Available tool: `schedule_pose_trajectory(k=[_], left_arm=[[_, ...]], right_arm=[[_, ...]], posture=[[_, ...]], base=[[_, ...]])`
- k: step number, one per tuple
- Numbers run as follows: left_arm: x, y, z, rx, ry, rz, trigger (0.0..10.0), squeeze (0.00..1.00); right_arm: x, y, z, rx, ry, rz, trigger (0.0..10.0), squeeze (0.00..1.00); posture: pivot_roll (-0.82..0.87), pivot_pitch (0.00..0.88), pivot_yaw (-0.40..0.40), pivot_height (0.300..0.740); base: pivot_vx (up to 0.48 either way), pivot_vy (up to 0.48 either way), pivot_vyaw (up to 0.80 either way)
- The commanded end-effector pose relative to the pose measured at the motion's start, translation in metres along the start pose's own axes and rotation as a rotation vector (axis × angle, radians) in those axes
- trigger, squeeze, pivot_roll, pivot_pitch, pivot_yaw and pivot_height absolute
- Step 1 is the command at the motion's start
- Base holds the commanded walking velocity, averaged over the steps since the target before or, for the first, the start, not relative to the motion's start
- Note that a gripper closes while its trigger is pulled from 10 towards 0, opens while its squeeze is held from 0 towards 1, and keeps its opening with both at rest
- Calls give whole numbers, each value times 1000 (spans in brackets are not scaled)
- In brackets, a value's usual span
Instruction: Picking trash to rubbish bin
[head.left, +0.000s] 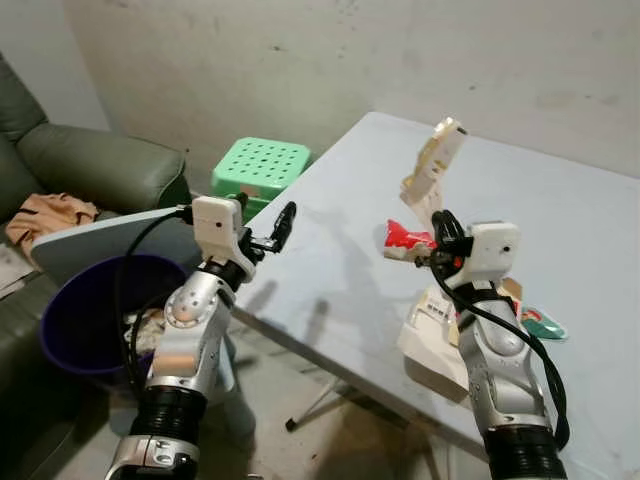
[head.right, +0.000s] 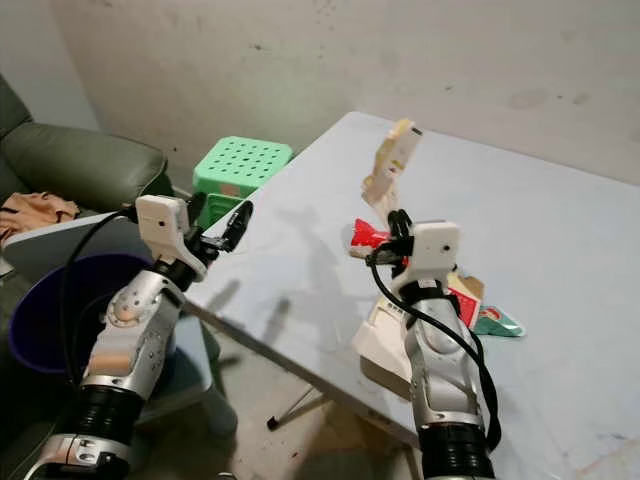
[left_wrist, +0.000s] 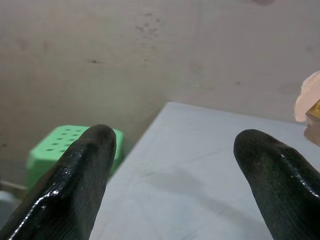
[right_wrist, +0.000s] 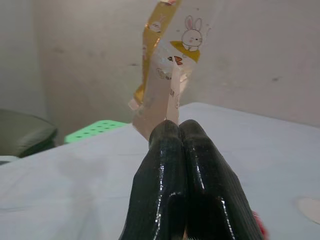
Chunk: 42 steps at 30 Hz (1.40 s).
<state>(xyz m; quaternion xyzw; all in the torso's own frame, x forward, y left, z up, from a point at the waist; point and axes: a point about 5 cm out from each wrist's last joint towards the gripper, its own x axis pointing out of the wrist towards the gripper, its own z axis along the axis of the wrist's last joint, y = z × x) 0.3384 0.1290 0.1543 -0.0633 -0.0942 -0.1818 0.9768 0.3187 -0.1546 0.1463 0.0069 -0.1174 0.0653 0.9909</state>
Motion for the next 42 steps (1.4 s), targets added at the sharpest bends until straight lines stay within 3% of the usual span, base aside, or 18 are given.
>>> schedule_pose_trajectory(k=[1,42], left_arm=[[4,-1,4,11,-10,-7,10000,0],[12,-2,-1,32,25,-5,10000,0]], right_arm=[[0,-1,3,-11,-3,-5,10000,0],[3,5,2,-31,15,34,10000,0]], posture=[[43,20,-16,715],[32,0,-17,715]], base=[[0,0,800],[0,0,800]])
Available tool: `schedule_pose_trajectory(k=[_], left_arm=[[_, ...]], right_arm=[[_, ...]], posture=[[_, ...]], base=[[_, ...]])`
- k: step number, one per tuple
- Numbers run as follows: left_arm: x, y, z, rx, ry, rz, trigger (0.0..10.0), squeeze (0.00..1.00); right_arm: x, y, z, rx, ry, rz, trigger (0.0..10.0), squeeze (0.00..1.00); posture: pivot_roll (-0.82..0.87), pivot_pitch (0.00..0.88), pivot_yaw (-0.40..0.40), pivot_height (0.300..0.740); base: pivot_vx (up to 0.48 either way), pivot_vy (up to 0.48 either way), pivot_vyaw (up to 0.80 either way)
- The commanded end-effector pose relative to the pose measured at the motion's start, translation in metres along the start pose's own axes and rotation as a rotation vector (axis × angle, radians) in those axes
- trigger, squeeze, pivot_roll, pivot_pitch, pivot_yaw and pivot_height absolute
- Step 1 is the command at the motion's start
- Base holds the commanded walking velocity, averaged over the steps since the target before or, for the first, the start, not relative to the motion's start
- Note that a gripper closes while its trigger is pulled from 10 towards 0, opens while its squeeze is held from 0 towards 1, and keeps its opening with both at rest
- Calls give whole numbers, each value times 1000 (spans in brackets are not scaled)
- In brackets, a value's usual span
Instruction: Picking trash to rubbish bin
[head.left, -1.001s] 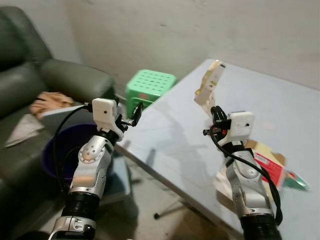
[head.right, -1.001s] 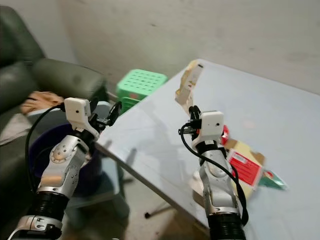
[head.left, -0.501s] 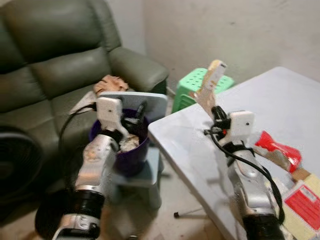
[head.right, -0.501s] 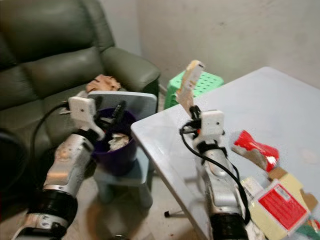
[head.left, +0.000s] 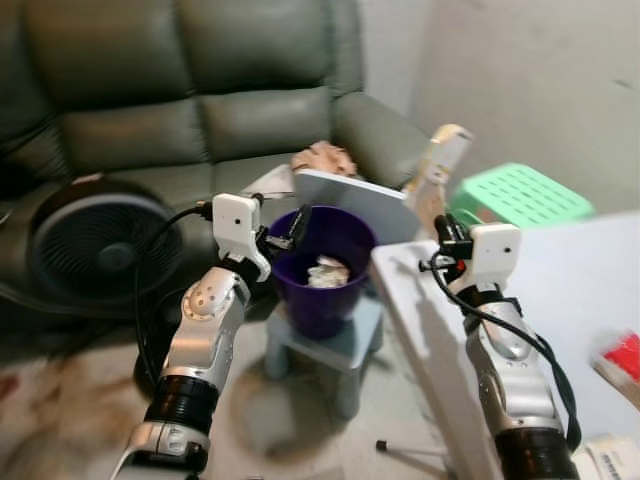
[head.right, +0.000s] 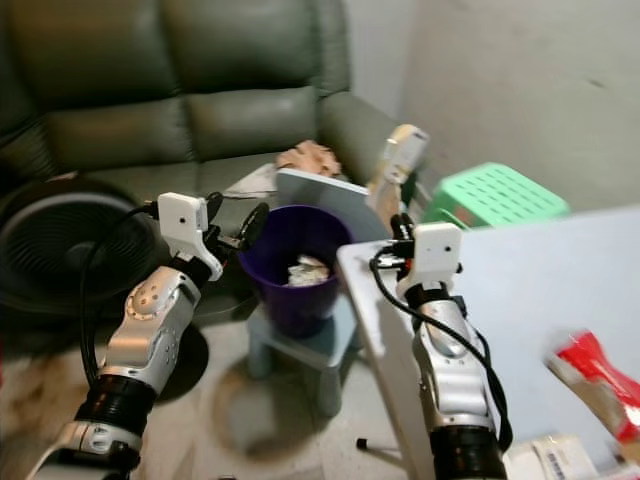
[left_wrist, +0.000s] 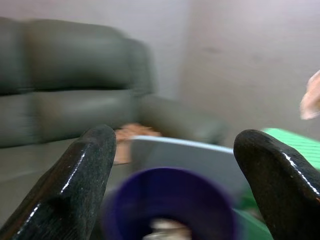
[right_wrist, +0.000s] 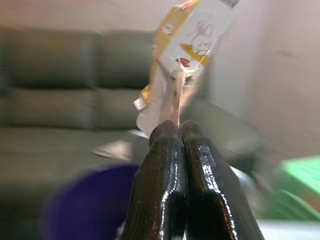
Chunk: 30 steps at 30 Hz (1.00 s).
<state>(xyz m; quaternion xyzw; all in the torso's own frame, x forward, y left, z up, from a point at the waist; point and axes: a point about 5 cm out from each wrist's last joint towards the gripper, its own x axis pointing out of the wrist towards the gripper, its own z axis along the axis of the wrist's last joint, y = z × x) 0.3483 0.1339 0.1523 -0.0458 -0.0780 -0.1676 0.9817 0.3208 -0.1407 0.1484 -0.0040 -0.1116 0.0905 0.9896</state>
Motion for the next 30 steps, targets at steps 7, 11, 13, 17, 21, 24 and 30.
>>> schedule_pose_trajectory(k=[7,11,13,17,21,24,30], left_arm=[[4,-11,0,-5,-4,-29,10000,0],[4,-11,-2,-13,1,-31,10000,0],[4,-11,-2,-14,4,-32,10000,0],[3,-11,-4,-15,10,-29,10000,0],[2,-10,-4,-18,10,-27,10000,0],[2,-10,-3,-18,7,-27,10000,0],[3,-10,-3,-20,6,-26,10000,0]], right_arm=[[-2,-8,3,43,-28,-19,10000,0],[-3,-7,2,40,-23,-14,10000,0],[-4,-7,2,40,-22,-12,10000,0],[-5,-6,1,49,-22,-8,10000,0],[-6,-6,1,56,-19,-2,10000,0],[-6,-6,1,56,-20,-1,10000,0],[-6,-6,1,58,-19,3,10000,0]], posture=[[32,0,-19,715],[33,0,-22,715],[33,0,-22,715],[34,0,-25,715],[35,0,-26,715],[35,0,-27,715],[35,0,-28,715]], base=[[0,0,530],[0,0,0],[0,0,0],[0,184,0],[0,384,0],[0,396,0],[0,390,0]])
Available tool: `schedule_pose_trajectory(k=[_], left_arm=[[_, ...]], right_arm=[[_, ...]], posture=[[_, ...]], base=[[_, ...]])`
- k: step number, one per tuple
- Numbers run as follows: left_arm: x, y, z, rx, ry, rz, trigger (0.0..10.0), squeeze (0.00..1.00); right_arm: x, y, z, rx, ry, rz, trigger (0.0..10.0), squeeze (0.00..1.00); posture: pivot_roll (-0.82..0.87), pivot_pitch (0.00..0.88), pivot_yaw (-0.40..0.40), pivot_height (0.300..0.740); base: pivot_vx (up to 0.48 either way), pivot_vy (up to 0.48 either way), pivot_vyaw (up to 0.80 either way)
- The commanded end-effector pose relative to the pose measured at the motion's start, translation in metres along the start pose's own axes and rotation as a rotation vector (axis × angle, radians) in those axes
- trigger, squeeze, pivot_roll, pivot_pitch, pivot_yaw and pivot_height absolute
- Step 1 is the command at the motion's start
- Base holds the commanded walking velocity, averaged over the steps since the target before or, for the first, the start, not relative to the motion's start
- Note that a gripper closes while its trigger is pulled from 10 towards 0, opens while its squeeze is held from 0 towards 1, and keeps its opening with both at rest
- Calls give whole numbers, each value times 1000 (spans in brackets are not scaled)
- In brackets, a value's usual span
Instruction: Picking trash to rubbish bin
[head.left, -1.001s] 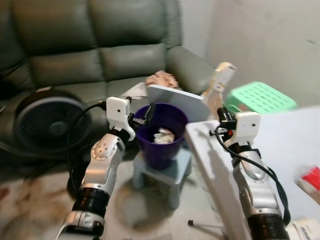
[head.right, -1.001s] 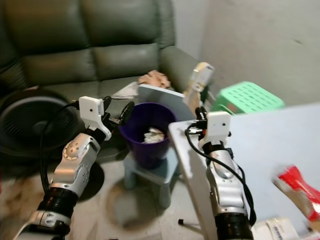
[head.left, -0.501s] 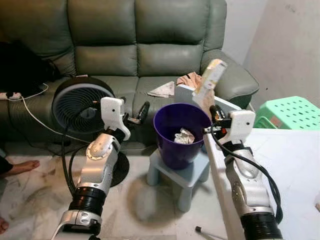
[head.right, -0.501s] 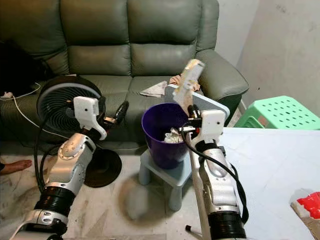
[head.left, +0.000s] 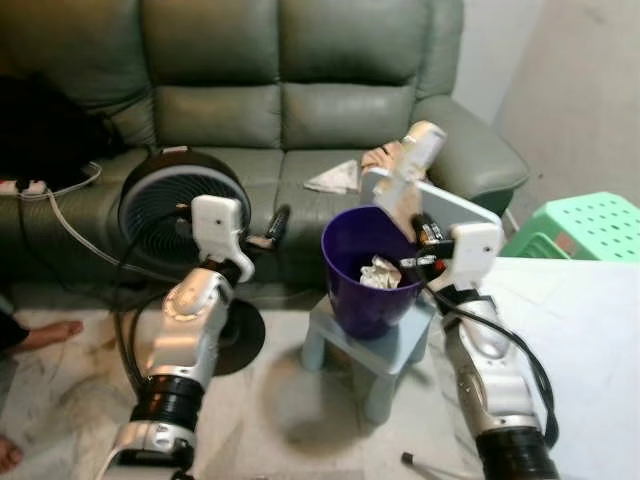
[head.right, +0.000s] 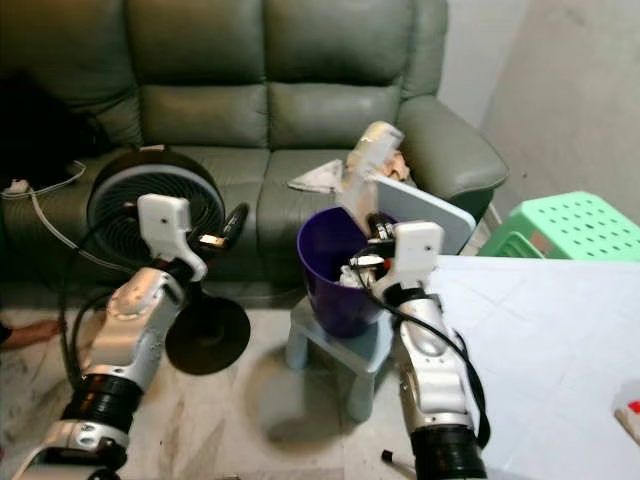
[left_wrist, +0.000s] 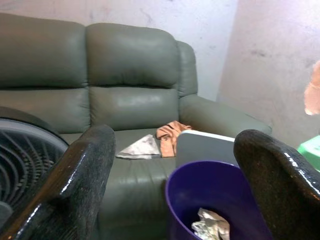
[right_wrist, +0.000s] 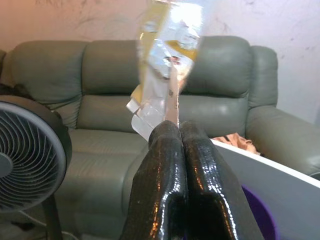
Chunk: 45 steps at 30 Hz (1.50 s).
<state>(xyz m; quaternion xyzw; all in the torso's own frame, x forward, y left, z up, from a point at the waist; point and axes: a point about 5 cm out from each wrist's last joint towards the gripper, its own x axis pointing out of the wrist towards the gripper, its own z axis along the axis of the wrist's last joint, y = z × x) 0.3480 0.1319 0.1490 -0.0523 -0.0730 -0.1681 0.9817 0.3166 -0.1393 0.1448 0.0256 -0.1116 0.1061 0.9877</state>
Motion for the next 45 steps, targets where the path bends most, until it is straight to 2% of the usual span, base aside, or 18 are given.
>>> schedule_pose_trajectory(k=[1,26,30,36,45], left_arm=[[3,-8,0,-5,-1,-27,10000,0],[0,-6,-1,-5,9,-16,10000,0],[0,-7,0,7,-2,-11,10000,0],[1,-10,2,-36,-14,-26,10000,0],[1,-8,-1,-38,13,-18,10000,0]], right_arm=[[-2,-7,4,-5,-13,-21,10000,0],[-5,-5,4,10,-6,-12,10000,0],[-5,-5,4,12,-4,-8,10000,0],[-5,-5,4,10,-5,-5,10000,0],[-5,-4,5,14,-7,-2,10000,0]], posture=[[35,0,-28,715],[38,15,-32,715],[38,15,-32,715],[37,19,-33,715],[35,26,-31,715]], base=[[0,394,0],[0,394,0],[0,0,0],[0,0,0],[0,0,0]])
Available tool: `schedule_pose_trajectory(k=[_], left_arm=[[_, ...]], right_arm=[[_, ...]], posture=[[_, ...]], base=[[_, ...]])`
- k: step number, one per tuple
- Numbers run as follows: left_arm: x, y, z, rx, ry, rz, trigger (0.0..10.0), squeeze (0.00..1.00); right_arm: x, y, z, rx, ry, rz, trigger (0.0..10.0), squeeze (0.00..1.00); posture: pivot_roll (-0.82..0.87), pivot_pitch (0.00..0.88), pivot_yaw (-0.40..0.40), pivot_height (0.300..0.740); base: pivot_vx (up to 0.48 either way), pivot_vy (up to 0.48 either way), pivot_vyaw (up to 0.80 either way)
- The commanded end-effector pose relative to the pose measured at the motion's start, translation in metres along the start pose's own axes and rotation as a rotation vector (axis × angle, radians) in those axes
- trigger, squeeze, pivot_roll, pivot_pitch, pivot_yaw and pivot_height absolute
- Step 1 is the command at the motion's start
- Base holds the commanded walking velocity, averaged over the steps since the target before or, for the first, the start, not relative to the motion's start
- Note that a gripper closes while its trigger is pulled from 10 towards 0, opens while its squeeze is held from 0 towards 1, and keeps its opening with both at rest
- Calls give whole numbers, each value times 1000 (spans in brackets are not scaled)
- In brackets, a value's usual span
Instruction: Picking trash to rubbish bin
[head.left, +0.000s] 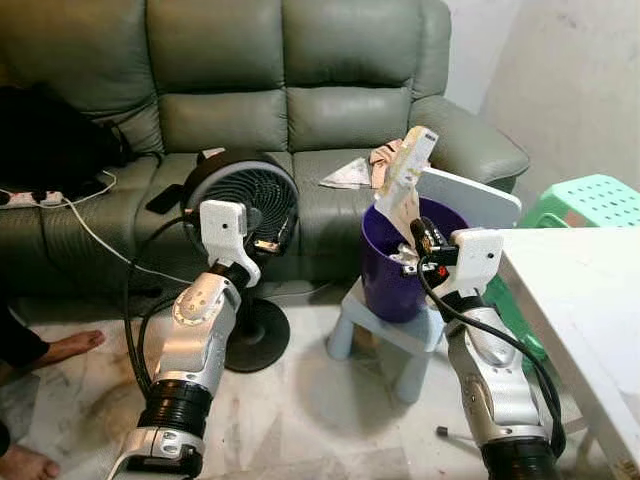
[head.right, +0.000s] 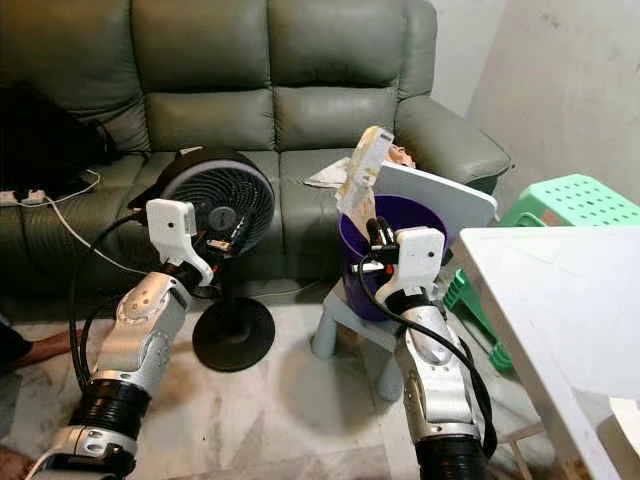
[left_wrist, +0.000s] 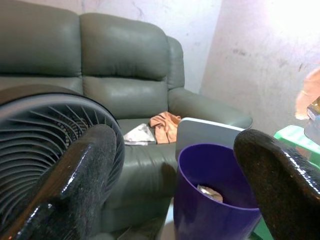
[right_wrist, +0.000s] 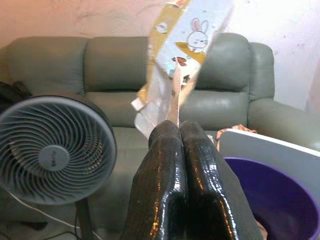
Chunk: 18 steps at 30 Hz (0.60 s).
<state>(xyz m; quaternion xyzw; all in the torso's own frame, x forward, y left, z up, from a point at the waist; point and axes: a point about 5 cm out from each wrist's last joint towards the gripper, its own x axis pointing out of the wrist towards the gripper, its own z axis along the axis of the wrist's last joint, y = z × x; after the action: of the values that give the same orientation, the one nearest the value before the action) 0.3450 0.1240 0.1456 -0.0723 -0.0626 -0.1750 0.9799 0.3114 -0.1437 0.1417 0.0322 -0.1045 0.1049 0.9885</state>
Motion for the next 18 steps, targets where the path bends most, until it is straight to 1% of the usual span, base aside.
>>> schedule_pose_trajectory(k=[1,3,18], left_arm=[[2,0,3,6,-2,-9,10000,0],[2,0,3,5,-1,-9,10000,0],[3,0,4,10,8,-14,10000,0]], right_arm=[[1,0,6,0,-20,2,10000,0],[1,0,6,0,-20,2,10000,0],[2,1,6,4,-24,5,10000,0]], posture=[[34,25,-31,715],[34,25,-31,715],[34,26,-26,715]], base=[[0,0,0],[0,0,0],[290,0,0]])
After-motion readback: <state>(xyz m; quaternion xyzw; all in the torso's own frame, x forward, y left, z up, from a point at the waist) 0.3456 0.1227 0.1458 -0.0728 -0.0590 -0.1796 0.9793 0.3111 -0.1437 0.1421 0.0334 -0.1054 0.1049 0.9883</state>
